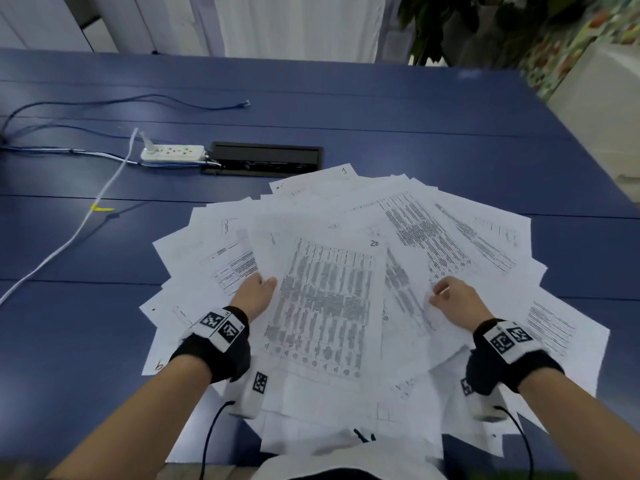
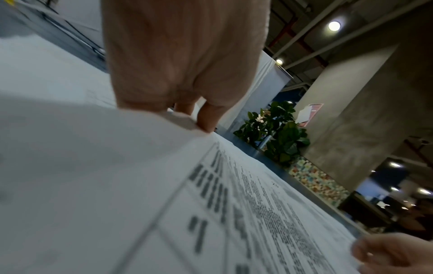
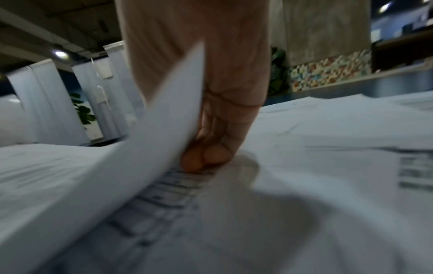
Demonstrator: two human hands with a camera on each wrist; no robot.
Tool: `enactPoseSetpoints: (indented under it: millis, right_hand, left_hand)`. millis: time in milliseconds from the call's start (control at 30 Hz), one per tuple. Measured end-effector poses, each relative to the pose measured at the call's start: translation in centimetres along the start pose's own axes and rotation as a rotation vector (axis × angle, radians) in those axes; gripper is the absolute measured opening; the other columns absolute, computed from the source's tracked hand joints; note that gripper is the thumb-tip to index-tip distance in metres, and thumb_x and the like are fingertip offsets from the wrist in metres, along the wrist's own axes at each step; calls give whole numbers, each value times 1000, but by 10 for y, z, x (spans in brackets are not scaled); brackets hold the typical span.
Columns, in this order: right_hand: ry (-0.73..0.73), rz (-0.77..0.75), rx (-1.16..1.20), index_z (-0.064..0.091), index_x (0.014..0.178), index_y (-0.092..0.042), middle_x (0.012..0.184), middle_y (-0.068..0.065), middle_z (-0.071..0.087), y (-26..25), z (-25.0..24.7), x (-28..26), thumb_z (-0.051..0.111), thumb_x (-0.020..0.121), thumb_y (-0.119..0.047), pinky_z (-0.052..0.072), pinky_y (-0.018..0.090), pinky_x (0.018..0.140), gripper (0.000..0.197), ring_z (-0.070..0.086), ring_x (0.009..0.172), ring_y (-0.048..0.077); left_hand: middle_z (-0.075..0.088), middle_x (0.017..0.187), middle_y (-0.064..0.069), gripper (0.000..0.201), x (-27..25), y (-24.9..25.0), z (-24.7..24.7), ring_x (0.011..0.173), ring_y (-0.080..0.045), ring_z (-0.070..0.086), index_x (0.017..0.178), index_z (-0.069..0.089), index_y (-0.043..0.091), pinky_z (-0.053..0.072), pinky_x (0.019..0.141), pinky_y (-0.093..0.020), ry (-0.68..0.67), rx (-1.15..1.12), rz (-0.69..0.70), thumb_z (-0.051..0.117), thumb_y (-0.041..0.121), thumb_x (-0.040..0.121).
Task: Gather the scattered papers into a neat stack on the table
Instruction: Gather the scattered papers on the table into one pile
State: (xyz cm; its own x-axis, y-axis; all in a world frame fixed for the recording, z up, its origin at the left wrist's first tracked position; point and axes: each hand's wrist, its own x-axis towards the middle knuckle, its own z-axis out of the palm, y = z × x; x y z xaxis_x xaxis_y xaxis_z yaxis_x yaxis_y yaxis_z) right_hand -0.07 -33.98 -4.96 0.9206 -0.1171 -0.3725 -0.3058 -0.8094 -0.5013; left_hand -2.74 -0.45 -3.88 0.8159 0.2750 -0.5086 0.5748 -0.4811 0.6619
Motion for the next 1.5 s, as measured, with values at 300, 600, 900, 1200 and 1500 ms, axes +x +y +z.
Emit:
enactPoseSetpoints:
  millis: [300, 600, 900, 1200, 1500]
  right_hand:
    - [22, -55, -194, 55, 119, -5, 123, 14, 44, -12, 1, -9, 65, 84, -26, 37, 33, 97, 42, 42, 117, 30]
    - [-120, -4, -176, 38, 124, 3, 120, 20, 55, -25, 15, -15, 60, 89, -24, 41, 26, 69, 49, 51, 91, 24]
    - [-80, 20, -220, 37, 128, 7, 127, 21, 44, -27, 14, -17, 61, 87, -28, 44, 32, 83, 60, 51, 103, 31]
    - [-320, 20, -110, 63, 82, -7, 74, 7, 65, -9, 5, -30, 58, 87, -16, 42, 21, 56, 11, 56, 62, 18]
    - [-90, 153, -75, 36, 130, 4, 141, 27, 25, -29, 25, -31, 45, 96, -30, 40, 32, 82, 49, 53, 98, 31]
  left_hand:
    - [23, 126, -13, 21, -3, 0, 8, 99, -34, 52, 108, 53, 12, 47, 94, -35, 6, -71, -2, 54, 24, 91]
    - [22, 135, -19, 22, -12, 8, 18, 102, -36, 53, 107, 56, 9, 45, 99, -37, 50, -40, 21, 57, 21, 90]
    - [63, 101, -7, 25, -14, 2, 15, 85, -24, 61, 114, 57, 5, 54, 77, -29, -124, -57, 12, 53, 14, 91]
    - [53, 130, -15, 45, -13, 7, 20, 115, -30, 54, 130, 38, 3, 41, 94, -32, 34, -77, 125, 55, 7, 89]
    - [31, 142, -15, 53, -25, 17, 48, 121, -32, 47, 138, 31, 8, 38, 101, -36, -148, 23, 124, 53, 19, 92]
